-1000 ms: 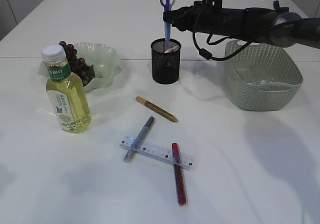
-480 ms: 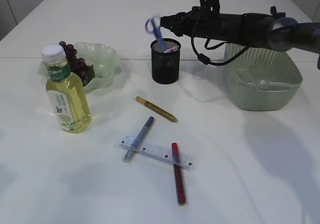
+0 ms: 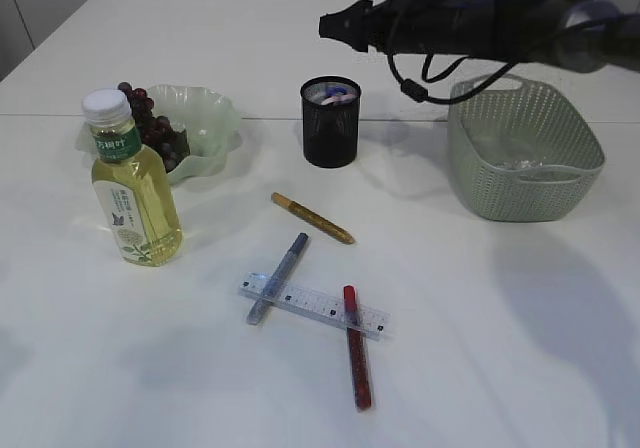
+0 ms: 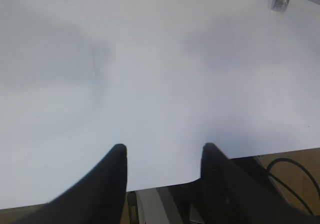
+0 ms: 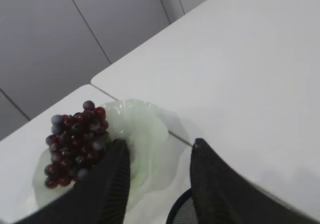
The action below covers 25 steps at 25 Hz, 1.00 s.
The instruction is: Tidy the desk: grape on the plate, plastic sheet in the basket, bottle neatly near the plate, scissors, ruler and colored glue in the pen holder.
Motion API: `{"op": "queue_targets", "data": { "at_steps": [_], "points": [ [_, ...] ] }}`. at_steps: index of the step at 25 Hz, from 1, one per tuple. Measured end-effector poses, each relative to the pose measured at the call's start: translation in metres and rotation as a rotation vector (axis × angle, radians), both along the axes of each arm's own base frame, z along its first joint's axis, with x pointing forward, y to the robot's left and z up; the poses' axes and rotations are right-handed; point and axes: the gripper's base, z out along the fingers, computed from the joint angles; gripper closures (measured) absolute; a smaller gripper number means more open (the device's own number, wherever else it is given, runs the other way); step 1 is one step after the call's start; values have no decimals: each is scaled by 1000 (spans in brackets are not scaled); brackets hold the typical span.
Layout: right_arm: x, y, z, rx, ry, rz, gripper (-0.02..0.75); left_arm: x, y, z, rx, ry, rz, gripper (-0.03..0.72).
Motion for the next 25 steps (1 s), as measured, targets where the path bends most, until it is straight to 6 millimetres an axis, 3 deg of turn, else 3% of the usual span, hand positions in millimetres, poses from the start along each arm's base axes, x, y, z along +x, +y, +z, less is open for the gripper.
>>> {"op": "queue_targets", "data": {
  "at_steps": [3, 9, 14, 20, 23, 25],
  "points": [
    [-19, -3, 35, -112, 109, 34, 406, 0, 0, 0, -1, 4, -1, 335],
    [-79, -19, 118, -387, 269, 72, 406, -1, 0, 0, -1, 6, -1, 335],
    [-123, -28, 177, -416, 310, -22, 406, 0, 0, 0, 1, 6, -1, 335],
    [-156, -21, 190, -570, 386, -87, 405, 0, 0, 0, 0, -2, 0, 335],
    [-172, -7, 177, -647, 419, -62, 405, 0, 0, 0, 1, -6, -3, 335],
    [-185, 4, 157, -716, 466, -21, 405, 1, 0, 0, 3, -8, -10, 335]
  ]
}}
